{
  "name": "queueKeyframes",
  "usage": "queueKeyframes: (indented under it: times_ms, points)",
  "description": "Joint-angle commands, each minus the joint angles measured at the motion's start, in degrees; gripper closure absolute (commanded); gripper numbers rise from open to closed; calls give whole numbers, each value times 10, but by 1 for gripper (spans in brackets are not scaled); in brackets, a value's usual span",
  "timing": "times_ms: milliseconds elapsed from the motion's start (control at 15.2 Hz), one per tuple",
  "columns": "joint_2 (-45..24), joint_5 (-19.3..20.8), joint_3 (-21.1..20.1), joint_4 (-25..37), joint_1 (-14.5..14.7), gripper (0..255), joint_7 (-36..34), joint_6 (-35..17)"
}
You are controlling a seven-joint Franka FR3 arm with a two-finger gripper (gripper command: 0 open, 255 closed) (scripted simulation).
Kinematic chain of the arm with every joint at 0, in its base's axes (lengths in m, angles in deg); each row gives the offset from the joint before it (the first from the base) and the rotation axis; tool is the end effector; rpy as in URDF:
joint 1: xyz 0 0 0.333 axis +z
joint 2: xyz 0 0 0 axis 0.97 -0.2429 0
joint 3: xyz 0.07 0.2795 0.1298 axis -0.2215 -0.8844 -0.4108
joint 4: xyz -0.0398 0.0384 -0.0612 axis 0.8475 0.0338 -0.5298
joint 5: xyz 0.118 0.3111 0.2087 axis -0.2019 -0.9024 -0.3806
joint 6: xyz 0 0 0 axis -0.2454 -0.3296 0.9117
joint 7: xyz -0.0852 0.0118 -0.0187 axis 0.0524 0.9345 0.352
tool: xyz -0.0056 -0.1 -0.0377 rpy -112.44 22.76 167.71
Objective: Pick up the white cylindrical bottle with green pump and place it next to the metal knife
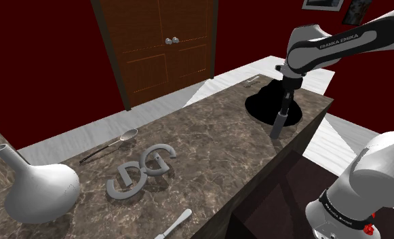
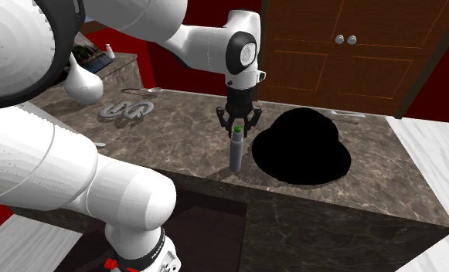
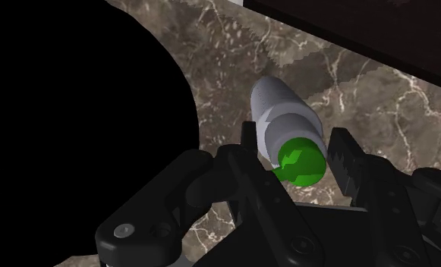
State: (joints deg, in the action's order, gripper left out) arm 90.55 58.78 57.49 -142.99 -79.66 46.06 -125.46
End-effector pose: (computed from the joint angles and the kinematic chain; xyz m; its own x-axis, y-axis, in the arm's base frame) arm 0.3546 -0.1836 0.4051 0.9470 0.3063 -0.0968 0.3061 -0.9518 -0.0175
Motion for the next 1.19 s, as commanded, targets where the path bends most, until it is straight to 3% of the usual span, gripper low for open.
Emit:
queueKeyframes:
  times_ms: [0, 462, 1122]
  points:
    - [0, 0, 0, 0, 0, 255, 0, 0]
    - [0, 0, 0, 0, 0, 255, 0, 0]
    - [30, -6, -14, 55, 1, 255, 1, 85]
